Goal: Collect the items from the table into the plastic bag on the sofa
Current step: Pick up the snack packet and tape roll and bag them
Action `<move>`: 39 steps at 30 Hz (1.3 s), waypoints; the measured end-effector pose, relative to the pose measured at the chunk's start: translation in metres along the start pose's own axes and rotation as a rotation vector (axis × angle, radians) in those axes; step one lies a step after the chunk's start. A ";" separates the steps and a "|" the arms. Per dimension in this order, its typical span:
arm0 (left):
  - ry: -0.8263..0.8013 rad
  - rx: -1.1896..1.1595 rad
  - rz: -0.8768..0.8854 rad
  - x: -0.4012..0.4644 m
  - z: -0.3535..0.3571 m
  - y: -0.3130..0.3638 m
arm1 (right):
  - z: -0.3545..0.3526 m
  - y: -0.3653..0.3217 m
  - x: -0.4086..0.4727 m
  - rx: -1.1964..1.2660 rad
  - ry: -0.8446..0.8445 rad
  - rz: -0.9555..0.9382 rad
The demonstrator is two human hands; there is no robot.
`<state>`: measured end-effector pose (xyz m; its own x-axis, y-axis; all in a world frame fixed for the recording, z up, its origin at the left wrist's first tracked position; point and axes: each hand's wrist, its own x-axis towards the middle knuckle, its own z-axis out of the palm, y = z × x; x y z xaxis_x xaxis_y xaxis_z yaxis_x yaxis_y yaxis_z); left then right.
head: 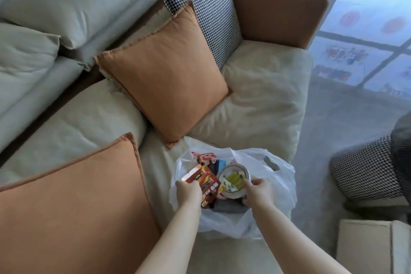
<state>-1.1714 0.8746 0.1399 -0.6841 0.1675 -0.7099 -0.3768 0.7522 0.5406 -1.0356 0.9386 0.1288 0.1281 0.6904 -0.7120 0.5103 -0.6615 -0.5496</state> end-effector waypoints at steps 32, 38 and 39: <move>0.024 0.484 0.359 -0.012 -0.026 -0.011 | -0.066 -0.001 -0.010 -0.913 0.040 -0.461; 0.043 0.308 0.443 -0.051 -0.044 -0.023 | -0.088 0.003 -0.028 -0.715 0.134 -0.494; 0.049 0.301 0.462 -0.056 -0.049 -0.026 | -0.095 0.002 -0.032 -0.662 0.147 -0.488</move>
<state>-1.1541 0.8142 0.1876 -0.7670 0.4988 -0.4037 0.1597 0.7577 0.6328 -0.9577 0.9438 0.1922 -0.1502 0.9163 -0.3712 0.9258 -0.0014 -0.3781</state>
